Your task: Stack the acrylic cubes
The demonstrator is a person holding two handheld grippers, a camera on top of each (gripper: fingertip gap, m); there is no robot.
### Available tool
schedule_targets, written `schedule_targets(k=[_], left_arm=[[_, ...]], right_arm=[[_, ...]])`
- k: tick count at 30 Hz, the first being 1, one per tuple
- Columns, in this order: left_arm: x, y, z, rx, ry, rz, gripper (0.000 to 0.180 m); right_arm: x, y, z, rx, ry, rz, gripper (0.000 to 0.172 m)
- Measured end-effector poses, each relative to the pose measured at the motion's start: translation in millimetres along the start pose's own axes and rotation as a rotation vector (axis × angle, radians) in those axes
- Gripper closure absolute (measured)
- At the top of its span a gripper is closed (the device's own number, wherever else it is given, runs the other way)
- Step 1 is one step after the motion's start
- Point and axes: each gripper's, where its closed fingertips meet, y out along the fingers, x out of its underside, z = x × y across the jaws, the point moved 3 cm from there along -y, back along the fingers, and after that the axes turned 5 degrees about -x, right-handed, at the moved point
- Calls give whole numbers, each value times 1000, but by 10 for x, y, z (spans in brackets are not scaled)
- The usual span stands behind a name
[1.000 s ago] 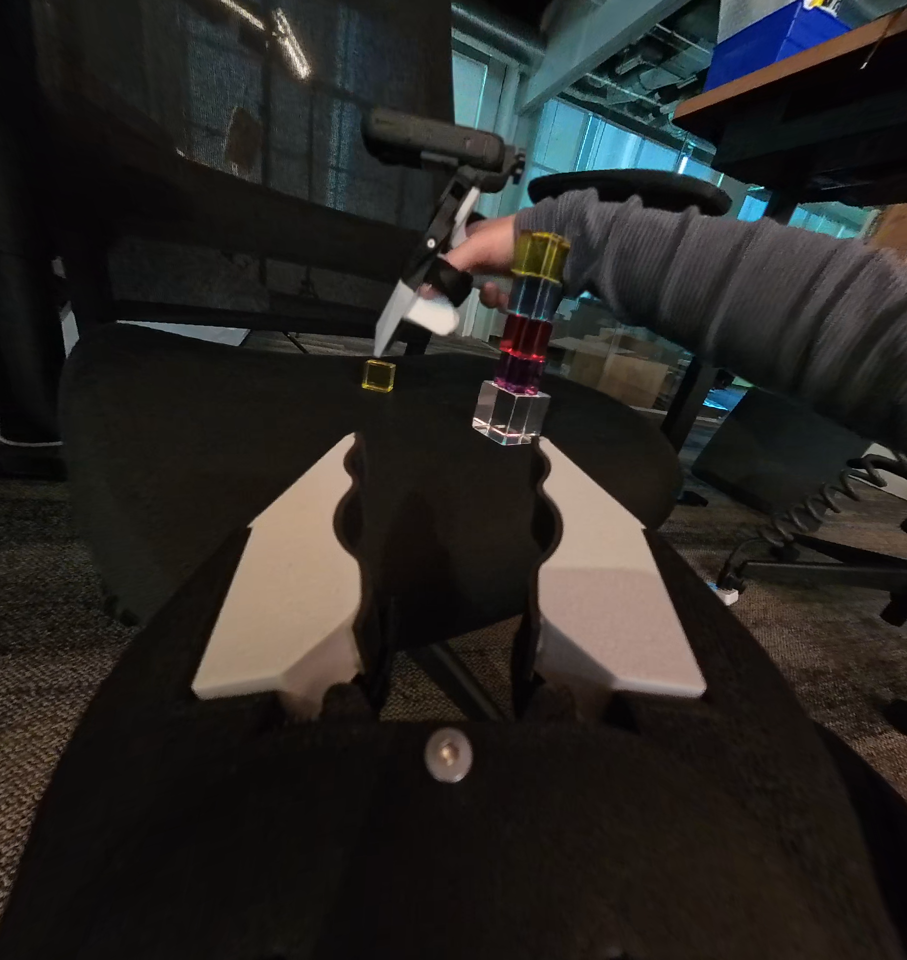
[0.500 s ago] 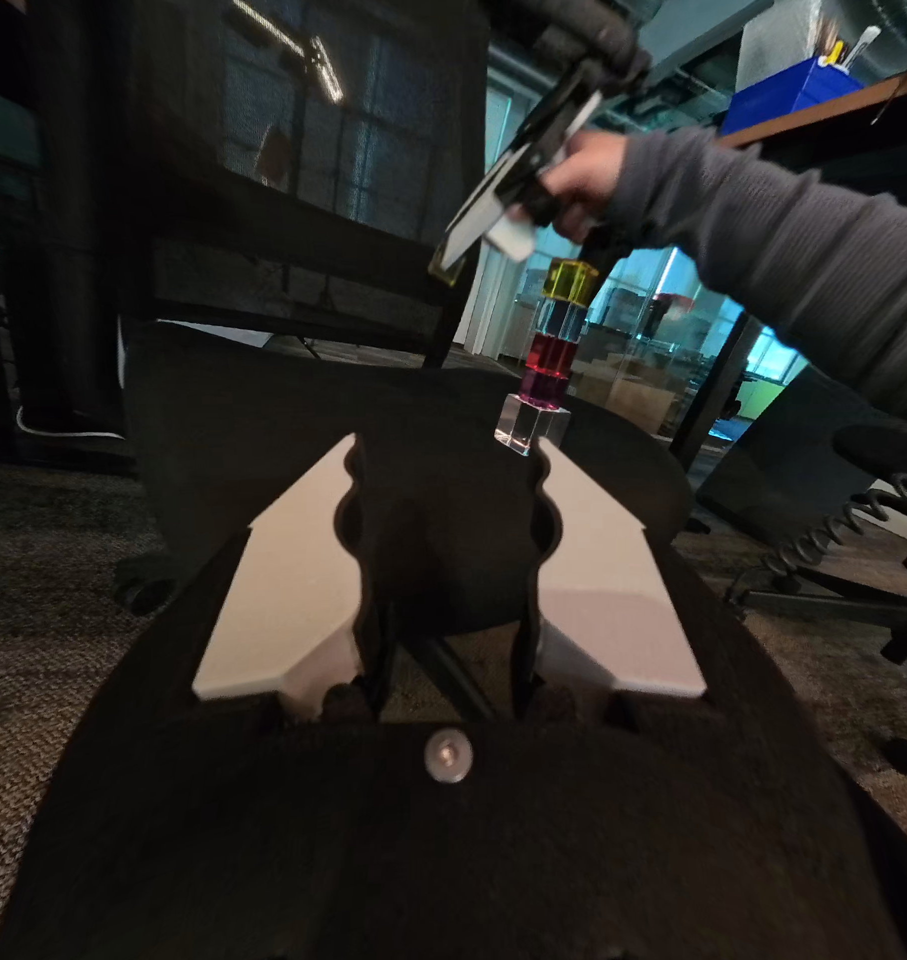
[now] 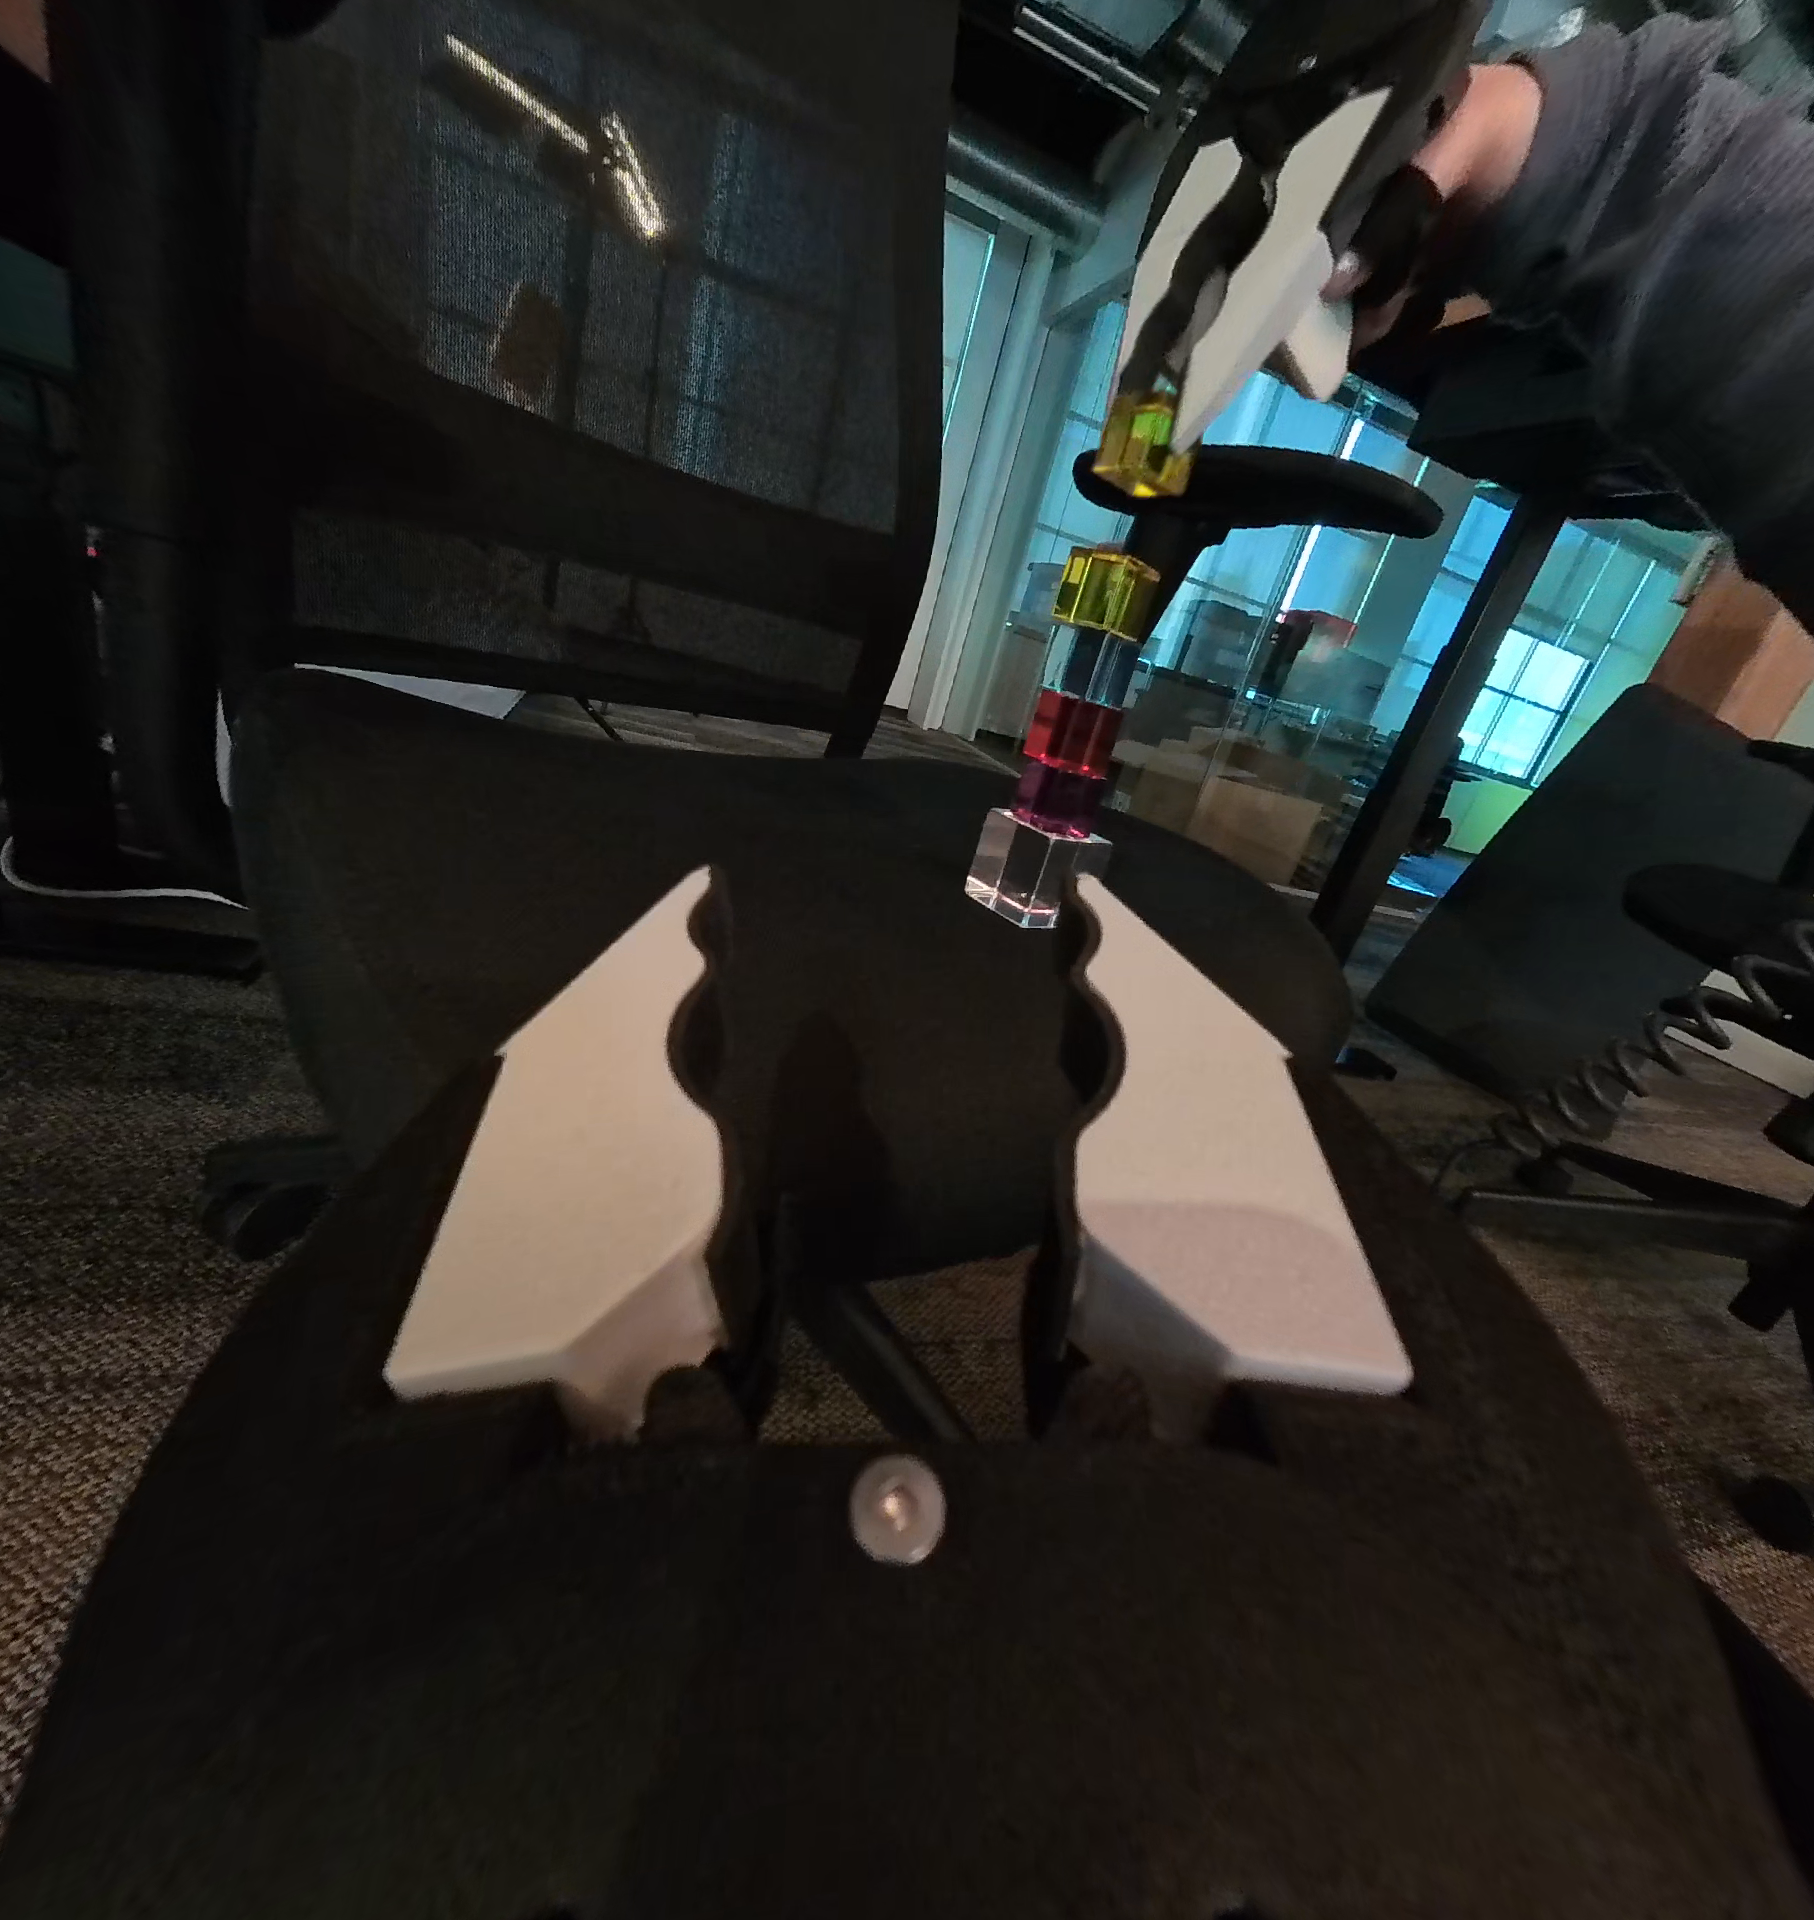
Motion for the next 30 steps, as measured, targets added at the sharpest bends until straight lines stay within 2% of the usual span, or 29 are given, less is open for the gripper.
schedule_targets(k=[8,30], left_arm=[[33,48,50,15,4,-15,118],[46,58,72,24,10,-22,118]], right_arm=[[7,150,-35,10,-44,-61,146],[24,260,-6,3,-36,-94,145]])
